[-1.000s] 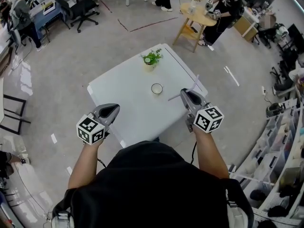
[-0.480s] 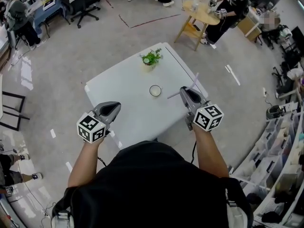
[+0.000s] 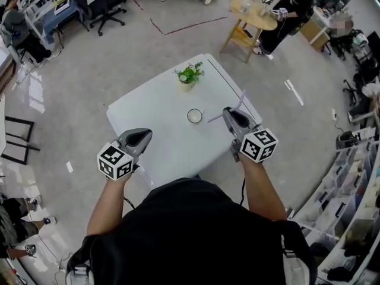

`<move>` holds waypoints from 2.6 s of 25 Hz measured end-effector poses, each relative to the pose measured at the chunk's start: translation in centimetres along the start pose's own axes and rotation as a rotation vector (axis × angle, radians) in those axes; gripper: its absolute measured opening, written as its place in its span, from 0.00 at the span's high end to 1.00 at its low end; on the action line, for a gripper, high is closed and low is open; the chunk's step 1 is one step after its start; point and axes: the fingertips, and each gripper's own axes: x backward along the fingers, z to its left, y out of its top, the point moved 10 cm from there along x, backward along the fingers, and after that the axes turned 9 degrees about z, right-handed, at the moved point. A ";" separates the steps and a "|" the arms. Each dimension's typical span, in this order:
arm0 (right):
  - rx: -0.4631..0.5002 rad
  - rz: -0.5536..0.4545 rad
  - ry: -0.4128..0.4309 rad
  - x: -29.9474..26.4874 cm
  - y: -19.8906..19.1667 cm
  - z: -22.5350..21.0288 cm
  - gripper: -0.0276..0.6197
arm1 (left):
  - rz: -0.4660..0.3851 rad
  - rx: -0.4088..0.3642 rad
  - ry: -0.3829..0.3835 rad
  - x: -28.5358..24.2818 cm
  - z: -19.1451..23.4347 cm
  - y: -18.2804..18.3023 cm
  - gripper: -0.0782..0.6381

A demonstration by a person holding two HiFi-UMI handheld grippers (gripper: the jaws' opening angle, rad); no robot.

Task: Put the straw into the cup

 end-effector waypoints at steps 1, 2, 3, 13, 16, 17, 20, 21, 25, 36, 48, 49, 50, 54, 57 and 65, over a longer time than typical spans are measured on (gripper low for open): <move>-0.001 0.001 0.001 0.0 -0.1 0.0 0.87 | 0.002 0.000 0.000 0.0 0.0 0.0 0.89; -0.001 0.002 0.001 -0.1 -0.1 -0.1 0.87 | 0.003 0.000 -0.001 -0.1 0.0 0.0 0.89; -0.002 0.003 0.001 -0.1 -0.2 -0.2 0.87 | 0.005 0.001 -0.001 -0.2 0.0 0.0 0.89; -0.019 0.033 -0.008 -1.1 -1.0 -1.0 0.87 | 0.010 0.004 -0.013 -0.9 0.5 0.3 0.89; -0.027 0.048 -0.011 -1.7 -1.5 -1.5 0.87 | 0.011 0.007 -0.013 -1.1 0.5 0.2 0.89; -0.029 0.055 -0.012 -1.9 -1.7 -1.6 0.87 | 0.014 0.008 -0.013 -1.1 0.6 0.2 0.89; -0.038 0.073 -0.015 -2.5 -2.3 -2.1 0.87 | 0.016 0.014 -0.012 -1.1 0.7 0.1 0.89; -0.040 0.077 -0.016 -2.8 -2.5 -2.3 0.87 | 0.015 0.016 -0.010 -1.1 0.7 0.1 0.89; -0.050 0.088 -0.025 -3.4 -3.7 -3.0 0.87 | 0.014 0.022 -0.003 -1.4 0.6 -0.5 0.89; -0.071 0.153 -0.005 -6.1 -5.9 -4.9 0.87 | 0.038 0.040 -0.003 -2.5 0.5 -1.0 0.89; -0.122 0.222 0.009 -10.5 -7.9 -6.9 0.87 | 0.052 0.060 0.002 -3.6 2.7 -0.2 0.89; -0.126 0.226 0.010 -10.8 -8.0 -7.0 0.87 | 0.053 0.065 0.001 -3.6 2.7 -0.2 0.89; -0.131 0.228 0.010 -11.1 -8.1 -7.1 0.87 | 0.056 0.070 -0.001 -3.8 2.8 -0.3 0.89; -0.146 0.239 0.012 -12.2 -8.5 -7.6 0.87 | 0.077 0.088 -0.009 -4.3 3.1 -0.8 0.89; -0.155 0.243 0.011 -13.1 -8.7 -8.2 0.87 | 0.087 0.098 -0.010 -4.6 3.6 -0.9 0.89; -0.167 0.269 0.023 -15.2 -9.7 -9.2 0.87 | 0.106 0.119 -0.007 -5.6 4.4 -1.1 0.89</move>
